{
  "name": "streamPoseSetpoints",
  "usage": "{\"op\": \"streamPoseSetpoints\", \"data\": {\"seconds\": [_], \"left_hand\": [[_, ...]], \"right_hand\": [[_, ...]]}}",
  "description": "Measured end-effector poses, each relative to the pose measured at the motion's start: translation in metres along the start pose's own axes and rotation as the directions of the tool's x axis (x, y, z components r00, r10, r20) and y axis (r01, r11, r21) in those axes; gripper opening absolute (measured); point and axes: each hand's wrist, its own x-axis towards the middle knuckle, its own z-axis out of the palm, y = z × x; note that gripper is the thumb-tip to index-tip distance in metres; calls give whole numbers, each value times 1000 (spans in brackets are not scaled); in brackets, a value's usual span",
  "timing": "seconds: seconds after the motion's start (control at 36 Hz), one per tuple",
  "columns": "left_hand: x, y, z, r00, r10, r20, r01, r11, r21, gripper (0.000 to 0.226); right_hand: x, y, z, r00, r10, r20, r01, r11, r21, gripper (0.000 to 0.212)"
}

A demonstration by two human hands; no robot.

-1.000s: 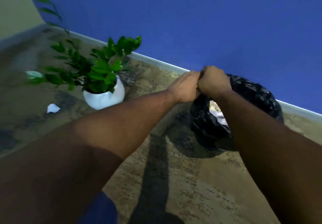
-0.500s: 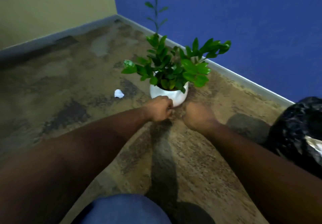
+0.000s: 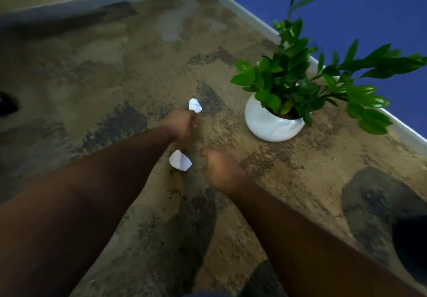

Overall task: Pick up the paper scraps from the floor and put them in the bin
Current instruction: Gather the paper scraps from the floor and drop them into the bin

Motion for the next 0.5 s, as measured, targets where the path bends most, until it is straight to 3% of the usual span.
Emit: {"op": "streamPoseSetpoints", "data": {"seconds": [0.11, 0.19, 0.28, 0.5], "left_hand": [[16, -17, 9, 1000, 9, -8, -9, 999, -42, 51], [30, -22, 13, 997, -70, -16, 69, 995, -66, 50], [44, -25, 16, 994, -95, -44, 90, 991, -103, 48], [82, -28, 24, 988, -140, -64, 138, 989, -44, 67]], "right_hand": [[18, -11, 26, 999, -7, 45, 6, 1000, 11, 31], [32, -12, 42, 994, -52, 93, 46, 997, 62, 55], [45, -16, 53, 995, -64, 78, 64, 998, 1, 65], [64, -29, 71, 984, -112, 139, 126, 988, -95, 54]]}}
